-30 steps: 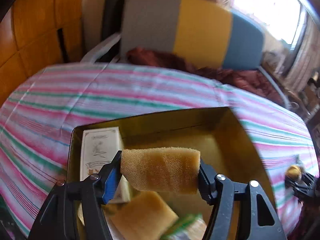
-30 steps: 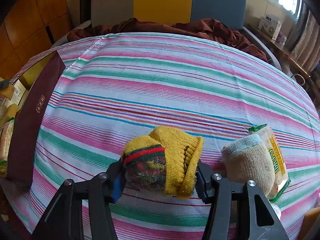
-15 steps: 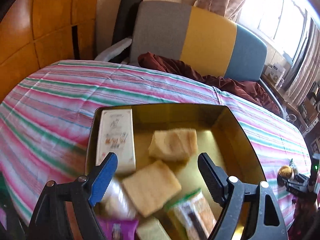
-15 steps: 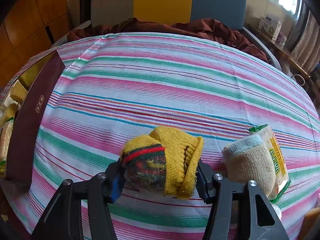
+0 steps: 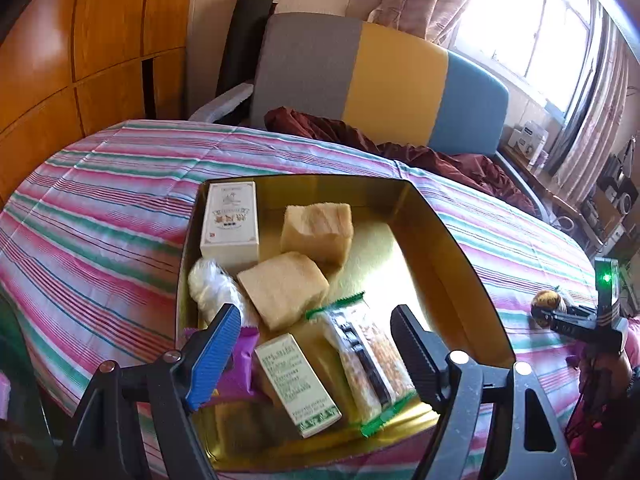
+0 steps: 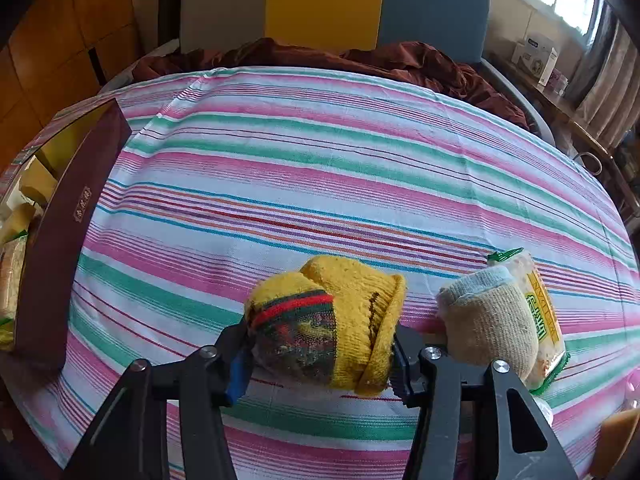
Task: Organize objects
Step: 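Carry the yellow knit sock into the tin and open the right gripper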
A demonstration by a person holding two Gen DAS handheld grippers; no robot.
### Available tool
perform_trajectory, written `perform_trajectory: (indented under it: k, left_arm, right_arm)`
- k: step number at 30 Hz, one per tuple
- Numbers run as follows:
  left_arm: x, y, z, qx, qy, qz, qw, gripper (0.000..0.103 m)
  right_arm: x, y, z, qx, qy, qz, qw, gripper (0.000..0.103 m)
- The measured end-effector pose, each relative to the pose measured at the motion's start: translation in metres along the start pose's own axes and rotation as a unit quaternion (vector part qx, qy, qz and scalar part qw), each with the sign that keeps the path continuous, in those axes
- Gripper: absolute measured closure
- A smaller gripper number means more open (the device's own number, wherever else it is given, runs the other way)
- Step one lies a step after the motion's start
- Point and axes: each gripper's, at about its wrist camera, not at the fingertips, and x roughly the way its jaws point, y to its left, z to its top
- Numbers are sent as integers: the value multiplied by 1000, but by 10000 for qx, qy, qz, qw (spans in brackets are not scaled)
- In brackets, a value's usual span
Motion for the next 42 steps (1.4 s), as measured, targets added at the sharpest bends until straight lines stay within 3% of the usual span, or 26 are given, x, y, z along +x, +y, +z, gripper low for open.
perform_trajectory:
  k: [5,12,19,22,26,30,32,34,36,42]
  left_arm:
    - [-5,-1,-5,31,-13,-30,10000,30]
    - [-5,13,-11,-216,108,-126,9996,35]
    - [-14,42,-16,-620,78,-173,9979,37]
    - [-19,52,-17,-710,33,-154,9974,37]
    - [-19,61,-19,-836,44,-193,9963,37]
    - [-14,64,-21,-895,118,-205,9957,37]
    - [-12,65,-22,-907,149,-198,9956,37]
    - [-10,65,-22,-885,186,-185,9957,37]
    - [-9,64,-23,-864,185,-149,9960,37]
    - [-9,59,-24,-797,154,-119,9966,37]
  right_arm:
    - [-33,22,12,56,-357,390,9986,48]
    - [-75,102,42,-353,-820,1235,9883,48]
    - [-70,190,65,-759,-738,1911,9758,48]
    - [-51,220,72,-937,-524,1933,9752,48]
    - [-9,250,85,-937,-187,1316,9867,47]
    - [25,280,93,-971,206,1292,9866,43]
    - [35,289,94,-899,424,1957,9756,38]
    - [34,297,92,-905,469,2321,9673,29]
    - [28,298,88,-936,321,2429,9650,23]
    - [7,276,79,-870,25,2340,9683,21]
